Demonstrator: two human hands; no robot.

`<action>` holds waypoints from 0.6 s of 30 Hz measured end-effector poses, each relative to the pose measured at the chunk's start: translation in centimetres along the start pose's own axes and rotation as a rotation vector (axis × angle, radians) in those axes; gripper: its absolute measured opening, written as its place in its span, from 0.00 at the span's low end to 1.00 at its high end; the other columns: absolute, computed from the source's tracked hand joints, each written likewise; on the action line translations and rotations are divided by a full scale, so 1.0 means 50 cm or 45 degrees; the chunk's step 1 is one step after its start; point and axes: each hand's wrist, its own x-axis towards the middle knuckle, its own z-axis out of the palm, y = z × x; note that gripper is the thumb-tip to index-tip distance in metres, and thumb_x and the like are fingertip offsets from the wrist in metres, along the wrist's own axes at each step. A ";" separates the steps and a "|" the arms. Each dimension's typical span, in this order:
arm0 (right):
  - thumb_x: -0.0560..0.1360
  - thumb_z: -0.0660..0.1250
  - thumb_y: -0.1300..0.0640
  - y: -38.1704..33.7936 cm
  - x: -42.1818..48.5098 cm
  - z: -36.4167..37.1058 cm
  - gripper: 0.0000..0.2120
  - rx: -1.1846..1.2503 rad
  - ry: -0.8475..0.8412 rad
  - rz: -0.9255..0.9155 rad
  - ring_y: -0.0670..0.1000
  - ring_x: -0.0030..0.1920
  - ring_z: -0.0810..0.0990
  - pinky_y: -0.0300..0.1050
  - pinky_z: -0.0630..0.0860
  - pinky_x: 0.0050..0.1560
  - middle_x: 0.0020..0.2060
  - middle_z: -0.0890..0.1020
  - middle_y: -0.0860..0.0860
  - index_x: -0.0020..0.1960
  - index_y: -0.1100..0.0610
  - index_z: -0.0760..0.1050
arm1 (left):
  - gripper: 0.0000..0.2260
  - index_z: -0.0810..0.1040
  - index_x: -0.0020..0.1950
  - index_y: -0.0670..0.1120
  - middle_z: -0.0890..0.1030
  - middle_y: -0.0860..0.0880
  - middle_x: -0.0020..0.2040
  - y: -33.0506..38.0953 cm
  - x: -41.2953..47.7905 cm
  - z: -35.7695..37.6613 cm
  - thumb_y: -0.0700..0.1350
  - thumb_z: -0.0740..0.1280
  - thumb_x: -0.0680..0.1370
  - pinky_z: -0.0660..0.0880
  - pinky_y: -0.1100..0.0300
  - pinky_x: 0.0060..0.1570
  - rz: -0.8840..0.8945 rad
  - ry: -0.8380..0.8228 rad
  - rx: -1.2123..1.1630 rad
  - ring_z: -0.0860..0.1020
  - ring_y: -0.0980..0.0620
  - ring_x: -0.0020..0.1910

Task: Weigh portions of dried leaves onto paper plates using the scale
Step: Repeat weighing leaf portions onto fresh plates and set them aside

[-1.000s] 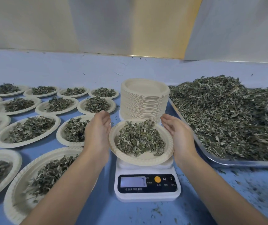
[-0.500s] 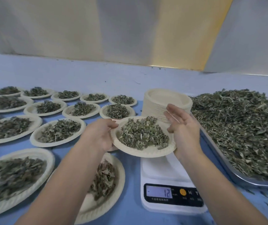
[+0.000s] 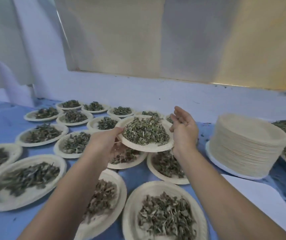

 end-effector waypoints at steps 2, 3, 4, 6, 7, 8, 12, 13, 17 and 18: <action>0.73 0.56 0.78 0.022 0.004 0.051 0.24 0.005 -0.041 0.029 0.45 0.55 0.79 0.36 0.74 0.44 0.53 0.79 0.47 0.54 0.53 0.77 | 0.07 0.77 0.42 0.39 0.77 0.45 0.34 0.021 0.025 -0.040 0.43 0.70 0.76 0.74 0.65 0.22 0.021 0.035 0.066 0.76 0.54 0.22; 0.74 0.56 0.77 0.034 0.005 0.078 0.23 -0.006 -0.064 0.046 0.46 0.54 0.79 0.39 0.75 0.47 0.53 0.79 0.47 0.55 0.54 0.77 | 0.07 0.77 0.41 0.39 0.77 0.46 0.30 0.030 0.037 -0.060 0.42 0.70 0.76 0.73 0.66 0.21 0.022 0.047 0.069 0.75 0.55 0.20; 0.75 0.57 0.76 0.044 0.004 0.106 0.21 -0.027 -0.092 0.067 0.46 0.52 0.78 0.40 0.76 0.50 0.53 0.79 0.47 0.55 0.54 0.77 | 0.07 0.77 0.41 0.38 0.77 0.48 0.26 0.040 0.050 -0.080 0.40 0.69 0.76 0.73 0.66 0.21 0.024 0.064 0.063 0.75 0.55 0.19; 0.76 0.60 0.71 0.063 0.001 0.161 0.16 -0.058 -0.162 0.121 0.46 0.45 0.77 0.33 0.76 0.45 0.53 0.78 0.49 0.58 0.56 0.76 | 0.06 0.76 0.39 0.39 0.77 0.49 0.21 0.063 0.076 -0.122 0.37 0.69 0.76 0.75 0.65 0.21 0.034 0.095 0.047 0.76 0.56 0.19; 0.76 0.60 0.70 0.072 -0.001 0.190 0.16 -0.063 -0.195 0.152 0.44 0.42 0.76 0.29 0.74 0.40 0.53 0.78 0.50 0.59 0.57 0.76 | 0.06 0.75 0.39 0.39 0.76 0.49 0.21 0.074 0.092 -0.146 0.37 0.68 0.75 0.76 0.64 0.21 0.037 0.117 0.038 0.76 0.57 0.19; 0.76 0.60 0.69 0.081 -0.003 0.219 0.16 -0.082 -0.231 0.180 0.42 0.41 0.75 0.28 0.72 0.38 0.52 0.78 0.50 0.60 0.58 0.76 | 0.06 0.74 0.39 0.39 0.76 0.49 0.21 0.087 0.108 -0.170 0.36 0.68 0.75 0.76 0.64 0.22 0.036 0.145 0.026 0.75 0.57 0.18; 0.75 0.60 0.68 0.122 -0.023 0.336 0.18 -0.113 -0.396 0.304 0.49 0.50 0.75 0.45 0.73 0.55 0.52 0.76 0.50 0.64 0.60 0.74 | 0.08 0.72 0.39 0.40 0.73 0.48 0.18 0.126 0.187 -0.264 0.38 0.66 0.77 0.74 0.64 0.19 0.015 0.276 -0.055 0.74 0.56 0.16; 0.76 0.60 0.68 0.135 -0.030 0.364 0.18 -0.104 -0.431 0.339 0.50 0.50 0.75 0.48 0.73 0.56 0.52 0.77 0.52 0.64 0.60 0.73 | 0.09 0.72 0.38 0.40 0.72 0.48 0.17 0.135 0.210 -0.289 0.38 0.65 0.78 0.74 0.64 0.18 0.020 0.317 -0.082 0.73 0.56 0.15; 0.78 0.58 0.65 0.175 -0.064 0.453 0.15 -0.103 -0.643 0.401 0.48 0.42 0.76 0.40 0.76 0.44 0.43 0.77 0.51 0.64 0.59 0.72 | 0.09 0.69 0.40 0.39 0.75 0.42 0.24 0.160 0.319 -0.406 0.39 0.64 0.79 0.70 0.65 0.14 0.038 0.531 -0.141 0.74 0.54 0.15; 0.78 0.58 0.65 0.185 -0.071 0.471 0.14 -0.148 -0.695 0.376 0.48 0.45 0.77 0.42 0.78 0.48 0.43 0.77 0.50 0.62 0.58 0.73 | 0.09 0.69 0.40 0.39 0.75 0.42 0.22 0.162 0.346 -0.440 0.39 0.64 0.79 0.70 0.65 0.14 0.035 0.575 -0.126 0.74 0.53 0.15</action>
